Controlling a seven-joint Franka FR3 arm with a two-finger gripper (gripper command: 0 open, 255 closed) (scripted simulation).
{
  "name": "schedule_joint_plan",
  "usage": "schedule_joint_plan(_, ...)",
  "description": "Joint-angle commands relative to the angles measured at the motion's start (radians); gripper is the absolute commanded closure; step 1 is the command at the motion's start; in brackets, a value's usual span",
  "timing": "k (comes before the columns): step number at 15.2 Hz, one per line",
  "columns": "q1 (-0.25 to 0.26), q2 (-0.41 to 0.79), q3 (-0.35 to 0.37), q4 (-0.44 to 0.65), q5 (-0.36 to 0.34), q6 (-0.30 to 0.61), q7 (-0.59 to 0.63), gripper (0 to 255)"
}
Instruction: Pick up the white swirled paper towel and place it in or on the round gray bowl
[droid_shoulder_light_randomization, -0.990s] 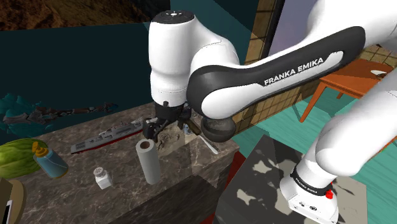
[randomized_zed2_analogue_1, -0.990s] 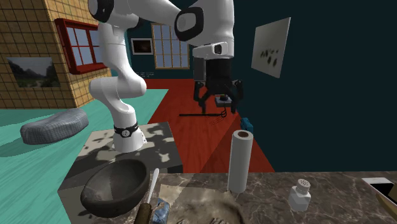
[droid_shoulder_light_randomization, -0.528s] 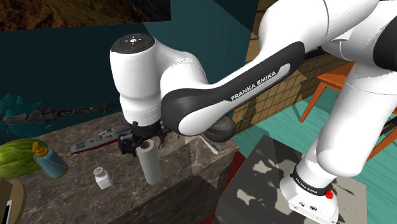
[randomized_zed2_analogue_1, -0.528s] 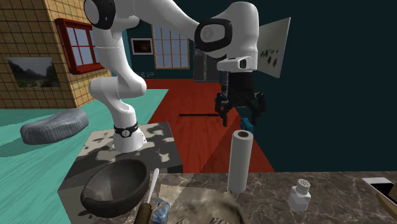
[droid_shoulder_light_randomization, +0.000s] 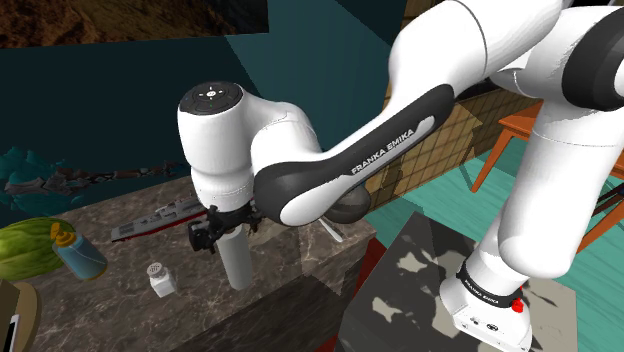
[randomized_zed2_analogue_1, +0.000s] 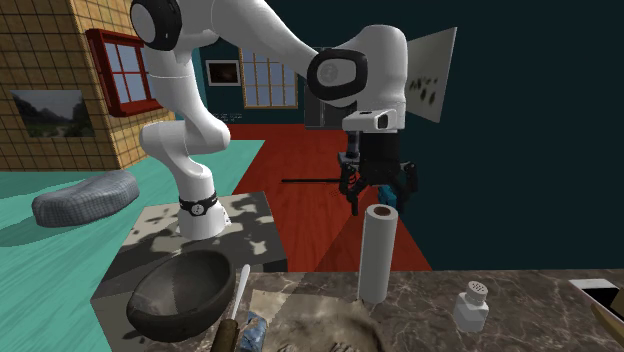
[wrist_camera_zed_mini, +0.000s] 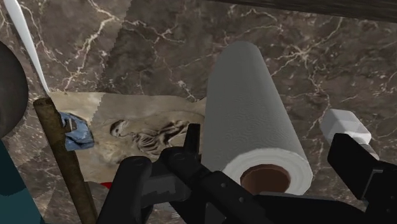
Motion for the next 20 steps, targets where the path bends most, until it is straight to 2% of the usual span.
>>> schedule_joint_plan(1, 0.002, 0.003, -0.001, 0.001, -0.003, 0.001, 0.002, 0)
schedule_joint_plan(5, 0.001, 0.003, -0.001, 0.001, -0.003, 0.001, 0.002, 0)
schedule_joint_plan(6, 0.001, 0.003, -0.001, 0.001, -0.003, 0.001, 0.002, 255)
schedule_joint_plan(15, 0.002, 0.003, -0.001, 0.001, -0.003, 0.001, 0.002, 255)
schedule_joint_plan(20, -0.008, -0.028, 0.01, 0.038, 0.034, -0.052, -0.03, 255)
